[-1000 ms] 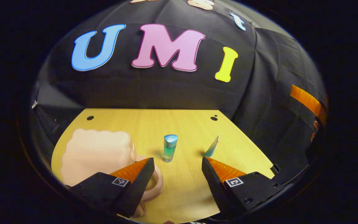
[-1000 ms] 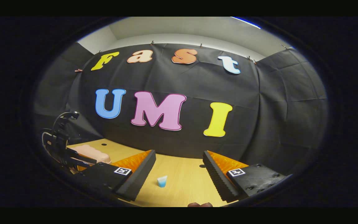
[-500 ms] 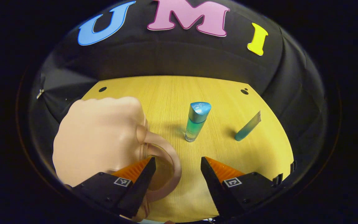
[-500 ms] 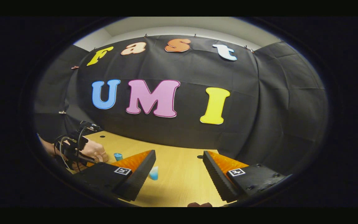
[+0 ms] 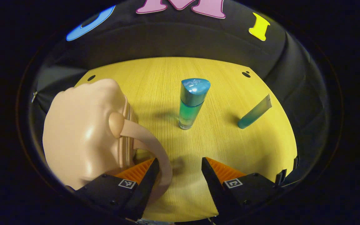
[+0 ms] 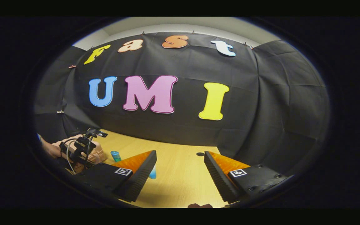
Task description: First open the suitcase, pack the skin care products into it, and then close the suitcase.
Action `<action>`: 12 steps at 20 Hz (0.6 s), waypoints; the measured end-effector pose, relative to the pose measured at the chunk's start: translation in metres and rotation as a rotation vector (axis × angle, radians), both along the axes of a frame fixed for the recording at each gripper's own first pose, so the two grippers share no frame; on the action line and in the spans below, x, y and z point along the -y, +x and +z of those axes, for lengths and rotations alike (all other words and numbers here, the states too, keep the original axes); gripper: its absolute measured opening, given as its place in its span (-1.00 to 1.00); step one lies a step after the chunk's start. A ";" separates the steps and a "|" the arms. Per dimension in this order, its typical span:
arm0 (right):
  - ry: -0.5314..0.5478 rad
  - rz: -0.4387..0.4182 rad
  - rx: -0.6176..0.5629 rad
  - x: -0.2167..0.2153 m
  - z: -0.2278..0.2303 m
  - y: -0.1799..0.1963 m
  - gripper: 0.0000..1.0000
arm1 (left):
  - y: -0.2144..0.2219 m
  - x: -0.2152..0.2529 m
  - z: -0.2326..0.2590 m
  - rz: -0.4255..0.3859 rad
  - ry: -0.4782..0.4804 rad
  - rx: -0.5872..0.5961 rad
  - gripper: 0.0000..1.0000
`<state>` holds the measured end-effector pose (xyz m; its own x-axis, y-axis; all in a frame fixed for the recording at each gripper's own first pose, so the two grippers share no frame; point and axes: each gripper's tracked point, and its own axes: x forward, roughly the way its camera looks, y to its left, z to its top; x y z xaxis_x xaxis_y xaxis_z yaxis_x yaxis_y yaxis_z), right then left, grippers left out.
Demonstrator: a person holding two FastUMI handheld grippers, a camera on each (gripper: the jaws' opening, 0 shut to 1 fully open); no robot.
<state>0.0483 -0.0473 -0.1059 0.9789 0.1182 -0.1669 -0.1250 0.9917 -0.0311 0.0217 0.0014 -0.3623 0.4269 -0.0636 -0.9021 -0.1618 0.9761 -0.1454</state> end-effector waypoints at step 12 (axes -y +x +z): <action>0.016 -0.002 -0.018 -0.011 -0.006 0.002 0.93 | 0.011 -0.034 0.063 -0.037 -0.005 0.048 -0.73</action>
